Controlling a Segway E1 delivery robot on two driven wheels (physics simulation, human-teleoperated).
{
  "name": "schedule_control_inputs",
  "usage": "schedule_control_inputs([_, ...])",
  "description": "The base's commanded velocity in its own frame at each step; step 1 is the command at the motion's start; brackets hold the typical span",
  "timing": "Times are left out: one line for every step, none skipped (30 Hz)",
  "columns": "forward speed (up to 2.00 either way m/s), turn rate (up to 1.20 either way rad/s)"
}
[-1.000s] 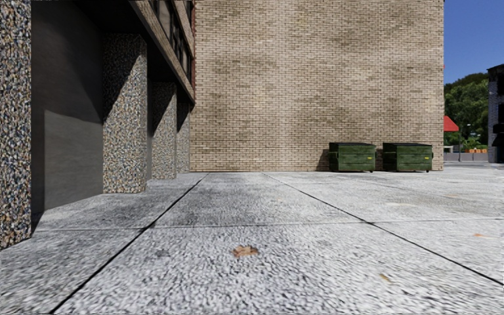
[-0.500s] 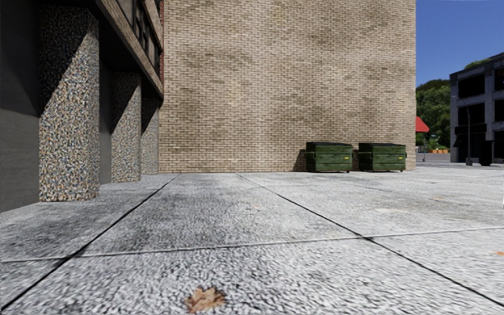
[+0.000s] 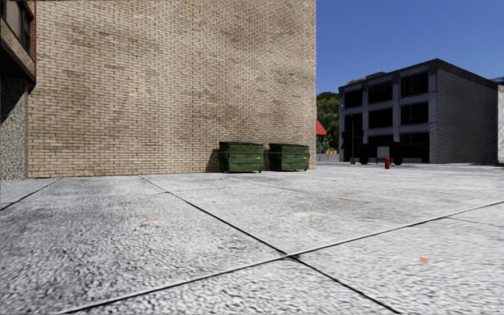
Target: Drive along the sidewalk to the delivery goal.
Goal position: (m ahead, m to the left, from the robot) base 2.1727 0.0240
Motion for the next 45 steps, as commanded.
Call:
schedule_control_inputs([1.41, 0.0])
schedule_control_inputs([1.41, -0.01])
schedule_control_inputs([1.41, -0.02])
schedule_control_inputs([1.41, -0.23])
schedule_control_inputs([1.41, -0.6])
schedule_control_inputs([1.41, -0.89])
schedule_control_inputs([1.41, -1.06])
schedule_control_inputs([1.41, -1.13])
schedule_control_inputs([1.41, -1.13])
schedule_control_inputs([1.41, -1.15])
schedule_control_inputs([1.41, -1.15])
schedule_control_inputs([1.41, -1.15])
schedule_control_inputs([1.41, -1.15])
schedule_control_inputs([1.41, -1.15])
schedule_control_inputs([1.41, -1.15])
schedule_control_inputs([1.41, -1.15])
schedule_control_inputs([1.41, -1.15])
schedule_control_inputs([1.41, -1.12])
schedule_control_inputs([1.41, 0.0])
schedule_control_inputs([1.41, 0.0])
schedule_control_inputs([1.41, 0.0])
schedule_control_inputs([1.41, 0.0])
schedule_control_inputs([1.41, 0.0])
schedule_control_inputs([1.41, 0.0])
schedule_control_inputs([1.41, 0.0])
schedule_control_inputs([1.41, 0.0])
schedule_control_inputs([1.41, 0.0])
schedule_control_inputs([1.41, 0.0])
schedule_control_inputs([1.41, 0.0])
schedule_control_inputs([1.41, 0.0])
schedule_control_inputs([1.41, 0.0])
schedule_control_inputs([1.41, 0.0])
schedule_control_inputs([1.41, 0.0])
schedule_control_inputs([1.41, 0.0])
schedule_control_inputs([1.41, 0.0])
schedule_control_inputs([1.41, 0.0])
schedule_control_inputs([1.41, 0.0])
schedule_control_inputs([1.41, 0.0])
schedule_control_inputs([1.41, 0.0])
schedule_control_inputs([1.41, 0.0])
schedule_control_inputs([1.41, 0.0])
schedule_control_inputs([1.41, 0.0])
schedule_control_inputs([1.41, 0.0])
schedule_control_inputs([1.41, 0.0])
schedule_control_inputs([1.41, 0.0])
